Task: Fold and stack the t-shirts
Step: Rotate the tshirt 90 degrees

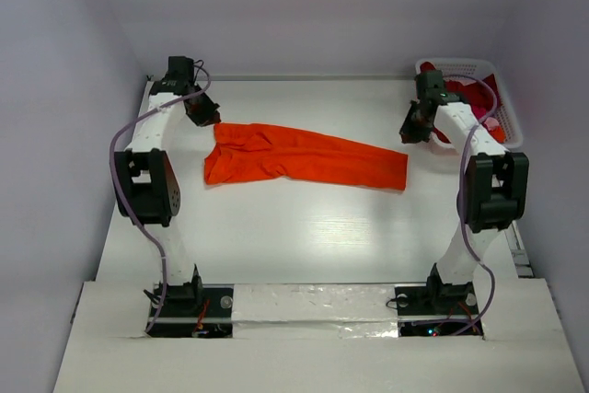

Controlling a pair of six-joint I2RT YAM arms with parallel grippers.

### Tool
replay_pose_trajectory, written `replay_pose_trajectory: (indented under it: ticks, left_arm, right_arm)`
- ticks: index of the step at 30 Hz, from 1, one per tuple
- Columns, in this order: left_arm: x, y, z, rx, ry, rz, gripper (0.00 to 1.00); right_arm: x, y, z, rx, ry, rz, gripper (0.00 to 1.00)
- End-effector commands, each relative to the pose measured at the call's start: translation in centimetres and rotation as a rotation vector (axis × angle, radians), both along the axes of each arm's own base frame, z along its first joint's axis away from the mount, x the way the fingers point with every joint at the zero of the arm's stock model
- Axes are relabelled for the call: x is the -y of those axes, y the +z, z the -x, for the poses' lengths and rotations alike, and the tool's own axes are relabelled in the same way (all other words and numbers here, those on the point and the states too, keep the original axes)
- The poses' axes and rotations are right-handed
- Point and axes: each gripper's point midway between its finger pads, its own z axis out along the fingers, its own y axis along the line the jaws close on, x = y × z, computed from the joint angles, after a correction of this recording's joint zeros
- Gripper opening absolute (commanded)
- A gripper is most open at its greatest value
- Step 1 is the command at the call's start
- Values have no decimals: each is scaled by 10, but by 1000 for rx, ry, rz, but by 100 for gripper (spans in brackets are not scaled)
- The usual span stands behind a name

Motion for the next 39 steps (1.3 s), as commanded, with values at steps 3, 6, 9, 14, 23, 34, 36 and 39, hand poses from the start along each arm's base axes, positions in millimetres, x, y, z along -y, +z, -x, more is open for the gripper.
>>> replay_pose_trajectory:
  ticks: [3,6,9,14,23,34,36,39]
  left_arm:
    - [35,26,14,80,-74,30,0]
    - [49,4,21,34,-102,30,0]
    - [55,-18,26,-6,-98,42,0]
    - [70,-44,33,-55,-116,59,0]
    - [90,-61,39,-104,-151,52,0]
    - [90,-100,48,-187,-156,28,0]
    - [89,-106,49,-200,-154,22,0]
    - [87,-114,49,-211,-151,10,0]
  right_arm:
    - [-62,17,-7,43,154,6,0]
    - [-77,9,-11,19,195,-2,0]
    - [-86,5,-15,7,219,-19,0]
    - [-87,-8,-22,-17,242,-8,0]
    - [-88,-34,-26,-71,257,0,0]
    - [-98,-59,0,-112,264,-13,0]
    - [-101,-59,5,-111,269,-15,0]
    - [-104,-65,13,-120,273,-17,0]
